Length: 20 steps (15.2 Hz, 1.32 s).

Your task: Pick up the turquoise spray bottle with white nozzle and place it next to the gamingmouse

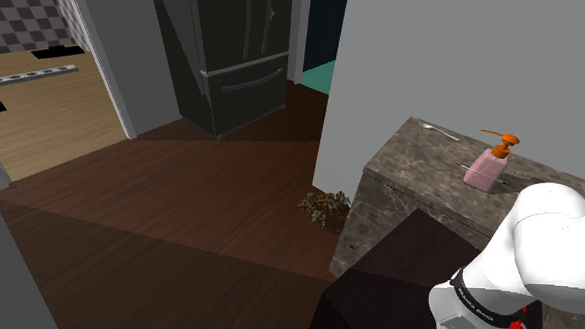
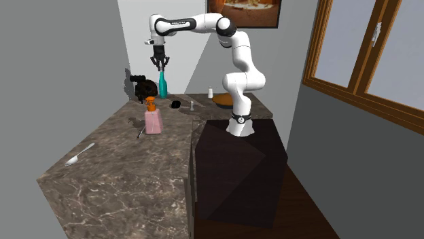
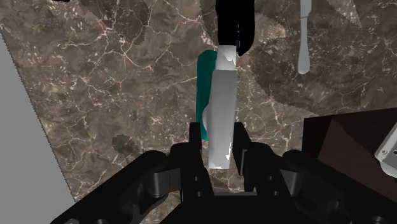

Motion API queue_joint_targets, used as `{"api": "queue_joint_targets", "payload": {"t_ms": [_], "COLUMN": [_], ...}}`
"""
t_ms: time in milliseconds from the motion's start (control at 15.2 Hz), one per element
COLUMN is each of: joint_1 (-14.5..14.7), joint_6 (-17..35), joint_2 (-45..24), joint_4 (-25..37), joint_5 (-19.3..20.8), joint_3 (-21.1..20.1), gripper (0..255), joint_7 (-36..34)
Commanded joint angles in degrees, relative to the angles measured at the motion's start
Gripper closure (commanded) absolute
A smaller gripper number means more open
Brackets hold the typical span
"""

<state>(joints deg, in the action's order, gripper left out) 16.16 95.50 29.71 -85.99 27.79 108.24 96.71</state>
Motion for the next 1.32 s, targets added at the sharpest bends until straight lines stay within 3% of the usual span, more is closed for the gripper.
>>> {"api": "queue_joint_targets", "payload": {"t_ms": [0, 990, 1254], "joint_1": [0.23, -0.81, -0.77], "joint_6": [1.17, 11.06, 11.47], "joint_2": [0.61, 3.13, 3.29], "joint_4": [-0.85, -10.2, -10.54], "joint_5": [0.61, 3.71, 3.91], "joint_3": [0.51, 2.67, 2.83], "gripper": [255, 255, 255], "joint_7": [-0.19, -2.49, -2.62]}}
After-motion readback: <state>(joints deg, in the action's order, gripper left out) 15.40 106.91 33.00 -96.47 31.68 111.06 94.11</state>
